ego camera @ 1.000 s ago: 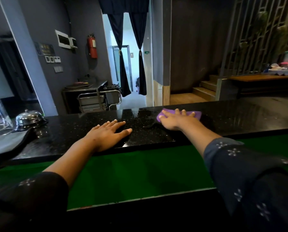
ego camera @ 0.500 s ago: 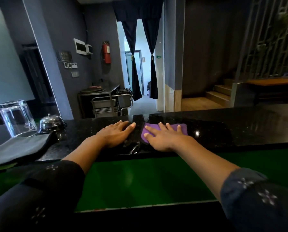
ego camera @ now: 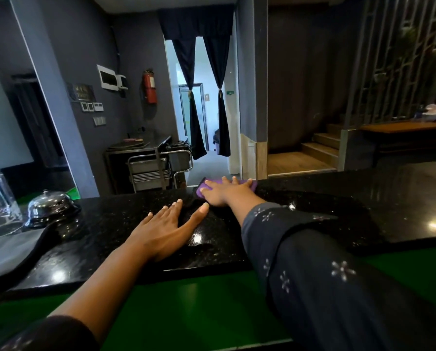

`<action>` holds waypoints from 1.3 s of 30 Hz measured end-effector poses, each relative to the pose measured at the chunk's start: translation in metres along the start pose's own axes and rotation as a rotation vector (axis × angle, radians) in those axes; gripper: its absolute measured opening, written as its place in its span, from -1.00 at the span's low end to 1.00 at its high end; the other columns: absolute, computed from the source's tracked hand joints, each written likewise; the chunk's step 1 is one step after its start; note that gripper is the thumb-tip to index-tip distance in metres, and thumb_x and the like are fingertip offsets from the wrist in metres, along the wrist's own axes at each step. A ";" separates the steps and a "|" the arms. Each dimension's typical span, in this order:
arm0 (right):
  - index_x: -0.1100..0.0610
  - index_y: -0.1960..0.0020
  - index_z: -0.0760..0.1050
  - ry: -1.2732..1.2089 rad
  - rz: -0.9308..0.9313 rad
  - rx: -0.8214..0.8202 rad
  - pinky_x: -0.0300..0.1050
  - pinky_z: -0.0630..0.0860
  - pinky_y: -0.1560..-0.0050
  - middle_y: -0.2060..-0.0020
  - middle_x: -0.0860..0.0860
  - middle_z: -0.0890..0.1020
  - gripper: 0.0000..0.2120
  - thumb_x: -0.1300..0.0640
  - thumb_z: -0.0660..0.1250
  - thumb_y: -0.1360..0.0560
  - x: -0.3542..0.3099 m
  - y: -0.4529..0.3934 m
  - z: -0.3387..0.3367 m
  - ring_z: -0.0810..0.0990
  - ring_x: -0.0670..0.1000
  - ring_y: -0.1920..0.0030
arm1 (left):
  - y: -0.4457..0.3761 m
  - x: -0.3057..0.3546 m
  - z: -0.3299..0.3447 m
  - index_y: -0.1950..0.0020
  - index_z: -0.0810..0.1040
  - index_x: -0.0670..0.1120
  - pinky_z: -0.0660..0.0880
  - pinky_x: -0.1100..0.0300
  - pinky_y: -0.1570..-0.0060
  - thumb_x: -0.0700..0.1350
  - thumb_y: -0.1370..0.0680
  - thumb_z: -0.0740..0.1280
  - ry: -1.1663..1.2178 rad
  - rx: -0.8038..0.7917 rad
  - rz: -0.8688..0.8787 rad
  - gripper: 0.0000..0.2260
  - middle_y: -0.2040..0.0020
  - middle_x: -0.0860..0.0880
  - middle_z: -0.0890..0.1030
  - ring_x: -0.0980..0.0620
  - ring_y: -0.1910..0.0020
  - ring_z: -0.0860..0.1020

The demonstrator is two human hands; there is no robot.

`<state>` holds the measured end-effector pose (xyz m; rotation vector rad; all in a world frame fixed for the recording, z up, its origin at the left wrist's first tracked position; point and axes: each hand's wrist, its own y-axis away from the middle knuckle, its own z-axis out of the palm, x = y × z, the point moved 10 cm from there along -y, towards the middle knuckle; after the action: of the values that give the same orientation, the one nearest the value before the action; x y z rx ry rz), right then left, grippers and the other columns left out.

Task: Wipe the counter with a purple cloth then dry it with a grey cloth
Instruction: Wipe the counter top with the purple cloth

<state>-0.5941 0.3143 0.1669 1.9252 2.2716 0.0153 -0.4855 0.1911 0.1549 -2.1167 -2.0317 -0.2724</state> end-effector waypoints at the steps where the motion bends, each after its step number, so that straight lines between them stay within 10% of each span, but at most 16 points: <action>1: -0.18 -0.56 -0.10 -0.003 0.017 0.007 0.53 -0.27 -0.34 -0.57 0.11 -0.10 -0.40 -0.32 -0.13 -0.57 0.015 -0.005 -0.002 -0.19 0.26 -0.53 | 0.000 0.001 0.000 -0.56 -0.11 0.02 -0.16 0.04 -0.50 0.59 -0.22 -0.31 0.002 0.001 0.006 0.04 -0.57 0.02 -0.02 0.11 -0.54 -0.05; 10: -0.21 -0.55 -0.10 -0.015 0.378 0.033 0.46 -0.19 -0.40 -0.57 0.08 -0.11 -0.44 -0.28 -0.12 -0.59 0.173 0.024 -0.017 -0.14 0.25 -0.54 | 0.001 0.005 -0.001 -0.56 -0.07 0.01 -0.17 0.00 -0.50 0.59 -0.17 -0.35 -0.010 0.008 0.019 0.08 -0.57 0.00 -0.03 0.06 -0.54 -0.06; 24: -0.33 -0.51 -0.15 0.039 -0.107 0.007 0.38 -0.24 -0.39 -0.57 -0.03 -0.13 -0.49 -0.32 -0.16 -0.58 0.039 0.115 0.022 -0.15 0.13 -0.55 | 0.001 0.005 0.000 -0.55 -0.02 0.11 -0.17 -0.06 -0.48 0.58 -0.18 -0.42 0.037 0.000 0.037 0.04 -0.57 0.01 0.02 0.05 -0.54 -0.07; 39: -0.16 -0.56 -0.16 -0.022 0.173 0.042 0.45 -0.29 -0.39 -0.56 0.13 -0.16 -0.44 -0.25 -0.19 -0.60 0.055 0.056 0.007 -0.21 0.27 -0.53 | -0.001 0.007 0.001 -0.55 0.01 0.06 -0.16 -0.05 -0.47 0.51 -0.29 -0.36 -0.030 0.014 0.020 -0.06 -0.57 -0.01 -0.02 0.02 -0.55 -0.06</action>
<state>-0.5469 0.3770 0.1598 2.1259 2.1016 -0.0324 -0.4859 0.1983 0.1559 -2.1445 -2.0213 -0.2234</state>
